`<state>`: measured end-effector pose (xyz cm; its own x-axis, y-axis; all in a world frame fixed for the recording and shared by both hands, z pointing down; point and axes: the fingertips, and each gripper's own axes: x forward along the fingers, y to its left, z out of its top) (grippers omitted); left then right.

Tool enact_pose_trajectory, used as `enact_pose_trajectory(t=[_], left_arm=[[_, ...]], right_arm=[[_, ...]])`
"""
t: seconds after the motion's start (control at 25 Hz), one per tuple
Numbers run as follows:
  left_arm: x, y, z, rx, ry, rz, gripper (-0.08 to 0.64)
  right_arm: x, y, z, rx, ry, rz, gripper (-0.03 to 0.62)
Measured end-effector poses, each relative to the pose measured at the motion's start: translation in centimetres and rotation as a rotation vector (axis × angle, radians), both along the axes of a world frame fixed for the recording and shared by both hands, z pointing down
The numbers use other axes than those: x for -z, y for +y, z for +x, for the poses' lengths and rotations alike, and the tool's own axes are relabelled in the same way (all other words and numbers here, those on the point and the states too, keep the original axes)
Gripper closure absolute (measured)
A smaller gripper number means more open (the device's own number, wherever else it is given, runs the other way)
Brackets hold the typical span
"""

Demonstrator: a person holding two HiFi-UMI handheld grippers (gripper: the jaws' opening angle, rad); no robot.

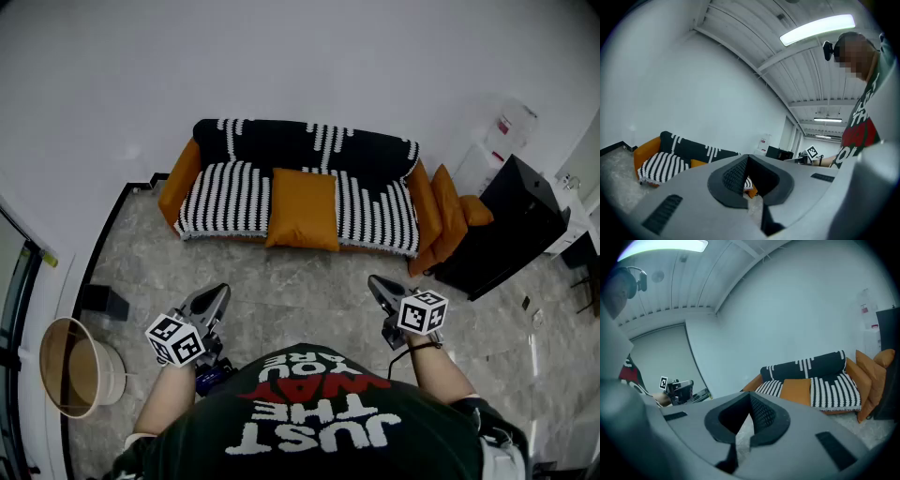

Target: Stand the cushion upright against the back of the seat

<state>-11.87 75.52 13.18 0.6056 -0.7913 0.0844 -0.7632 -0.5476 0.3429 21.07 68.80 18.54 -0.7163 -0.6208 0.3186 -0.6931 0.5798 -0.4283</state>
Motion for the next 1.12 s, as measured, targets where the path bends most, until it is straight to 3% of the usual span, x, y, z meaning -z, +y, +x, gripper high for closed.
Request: enact_pose_trajectory(t=[0.48, 0.72, 1.12], left_arm=[[-0.1, -0.6, 0.9, -0.011, -0.001, -0.002, 0.56], [0.1, -1.3, 2.0, -0.014, -0.007, -0.001, 0.56], [1.4, -2.4, 9.0, -0.018, -0.019, 0.019, 0.56]], right_arm=[[0.0, -0.5, 0.9, -0.008, 0.005, 0.001, 0.568], [0.3, -1.1, 2.0, -0.031, -0.042, -0.003, 0.568], [0.9, -0.9, 8.1, 0.02, -0.046, 0.029, 0.568]])
